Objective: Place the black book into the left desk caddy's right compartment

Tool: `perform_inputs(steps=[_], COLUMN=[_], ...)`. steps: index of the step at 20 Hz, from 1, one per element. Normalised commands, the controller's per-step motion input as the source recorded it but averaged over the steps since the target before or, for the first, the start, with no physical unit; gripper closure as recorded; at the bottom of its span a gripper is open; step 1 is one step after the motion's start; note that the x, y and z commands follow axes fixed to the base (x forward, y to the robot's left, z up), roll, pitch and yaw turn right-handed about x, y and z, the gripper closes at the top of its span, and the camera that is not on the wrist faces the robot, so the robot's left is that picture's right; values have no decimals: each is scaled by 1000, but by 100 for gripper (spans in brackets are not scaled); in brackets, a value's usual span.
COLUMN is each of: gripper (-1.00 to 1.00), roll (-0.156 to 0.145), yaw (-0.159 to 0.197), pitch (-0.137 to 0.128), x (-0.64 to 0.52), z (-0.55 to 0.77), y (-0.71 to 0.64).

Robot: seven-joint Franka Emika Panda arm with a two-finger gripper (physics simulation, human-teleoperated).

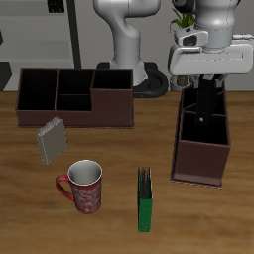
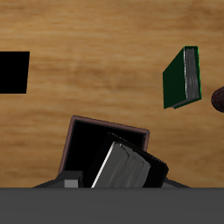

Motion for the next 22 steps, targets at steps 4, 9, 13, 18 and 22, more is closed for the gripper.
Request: perform_inputs(steps=[4,9,13,18,22], gripper=[100,100,100,100,100], roll=[15,-4,4,2,6], yaw=[16,8,21,-3,-1], pitch=[15,0,-14,1,13], x=[-6,-1,-3,22,36], z=[-171,-111,-81,-99,-117], y=[63,14,33,-5,9])
